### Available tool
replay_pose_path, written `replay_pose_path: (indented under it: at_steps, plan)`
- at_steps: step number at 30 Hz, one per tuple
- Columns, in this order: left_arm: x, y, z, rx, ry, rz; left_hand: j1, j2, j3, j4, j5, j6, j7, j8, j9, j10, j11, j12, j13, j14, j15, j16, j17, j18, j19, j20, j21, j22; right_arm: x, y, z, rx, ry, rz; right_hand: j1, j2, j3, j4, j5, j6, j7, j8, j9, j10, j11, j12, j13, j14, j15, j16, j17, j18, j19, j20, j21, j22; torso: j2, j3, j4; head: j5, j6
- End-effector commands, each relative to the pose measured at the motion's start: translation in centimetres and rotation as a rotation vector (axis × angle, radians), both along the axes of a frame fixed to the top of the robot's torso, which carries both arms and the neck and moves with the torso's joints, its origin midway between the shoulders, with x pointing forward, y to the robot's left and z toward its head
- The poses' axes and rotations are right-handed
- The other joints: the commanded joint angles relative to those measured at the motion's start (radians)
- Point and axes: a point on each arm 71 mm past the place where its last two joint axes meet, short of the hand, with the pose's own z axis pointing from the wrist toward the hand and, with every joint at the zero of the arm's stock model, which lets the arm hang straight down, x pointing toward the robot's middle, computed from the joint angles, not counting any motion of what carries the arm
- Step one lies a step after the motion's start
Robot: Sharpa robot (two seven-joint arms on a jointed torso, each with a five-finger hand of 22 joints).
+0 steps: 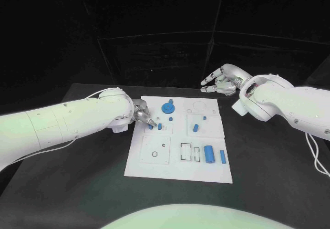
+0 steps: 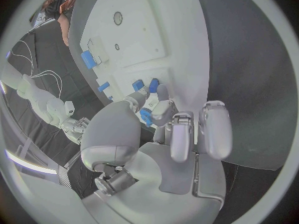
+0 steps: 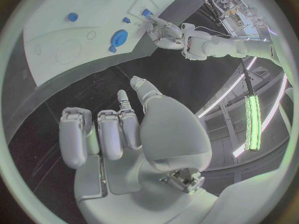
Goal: Assemble the parts on the task board
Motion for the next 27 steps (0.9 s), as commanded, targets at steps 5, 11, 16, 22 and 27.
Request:
replay_pose_path:
  at_steps: [5, 11, 16, 22, 27]
  plan:
    - [0.2, 0.0, 0.1, 0.002, -0.013, 0.011, -0.019, 0.004, -0.058, 0.016, -0.003, -0.004, 0.005, 0.009, 0.001, 0.005, 0.001, -0.003, -0.001, 0.102, -0.008, 0.003, 0.263, 0.007, 0.009, -0.008, 0.000, 0.001, 0.0, 0.1, 0.1, -0.002, 0.001, 0.007, -0.015, -0.001, 0.007, 0.003, 0.005, 0.002, 0.002, -0.005, -0.002, 0.009, -0.004, -0.013, 0.137, 0.064, -0.007, -0.008, 0.066, 0.009, 0.014, -0.007, -0.008, 0.092, 0.000, 0.0000, -0.0006, 0.000, 0.001]
    - [0.2, 0.0, 0.3, -0.022, -0.032, 0.021, -0.023, 0.003, -0.108, 0.028, -0.003, -0.007, 0.004, 0.010, 0.001, 0.004, 0.000, -0.004, -0.002, 0.102, -0.008, 0.003, 0.263, 0.007, 0.010, -0.009, 0.000, 0.002, 0.0, 0.1, 0.1, -0.003, 0.001, 0.007, -0.016, -0.001, 0.007, 0.003, 0.005, 0.001, 0.003, -0.005, -0.002, 0.008, -0.004, -0.015, 0.135, 0.063, -0.007, -0.010, 0.064, 0.009, 0.013, -0.006, -0.009, 0.089, 0.000, -0.0003, 0.0004, 0.000, 0.000]
    - [0.3, 0.4, 0.7, -0.096, -0.087, 0.072, -0.025, -0.007, -0.170, 0.043, -0.003, -0.017, 0.005, 0.007, -0.002, -0.001, 0.002, -0.008, -0.008, 0.102, -0.010, 0.003, 0.263, 0.009, 0.007, -0.010, -0.007, -0.007, 0.1, 0.1, 0.1, -0.003, 0.002, 0.007, -0.017, -0.001, 0.008, 0.004, 0.005, 0.001, 0.003, -0.005, -0.002, 0.007, -0.004, -0.017, 0.134, 0.062, -0.007, -0.011, 0.061, 0.009, 0.012, -0.006, -0.010, 0.088, 0.000, -0.0005, 0.0009, 0.000, 0.000]
    - [0.5, 0.8, 1.8, -0.267, -0.202, 0.131, 0.037, 0.033, -0.219, 0.053, 0.001, -0.130, 0.050, -0.061, -0.039, -0.174, 0.038, -0.221, -0.273, 0.102, 0.016, 0.003, 0.263, 0.034, -0.046, 0.007, -0.116, -0.148, 0.1, 0.1, 0.1, -0.004, 0.001, 0.004, -0.018, -0.001, 0.008, 0.004, 0.005, 0.000, 0.003, -0.006, -0.002, 0.006, -0.004, -0.018, 0.132, 0.062, -0.007, -0.012, 0.058, 0.010, 0.011, -0.006, -0.011, 0.086, 0.000, 0.0001, 0.0007, -0.003, 0.004]
    - [0.7, 0.1, 2.7, -0.392, -0.304, 0.080, 0.199, 0.069, -0.214, -0.003, 0.005, -0.206, 0.103, -0.138, -0.105, -0.316, 0.086, -0.344, -0.386, 0.078, 0.056, -0.042, 0.196, 0.053, -0.095, 0.041, -0.213, -0.268, 0.1, 0.0, 0.1, -0.004, 0.001, 0.000, -0.018, 0.000, 0.010, 0.005, 0.006, 0.000, 0.003, -0.006, -0.002, 0.005, -0.004, -0.019, 0.132, 0.061, -0.007, -0.013, 0.058, 0.010, 0.011, -0.006, -0.011, 0.086, 0.000, 0.0007, -0.0016, -0.001, 0.008]
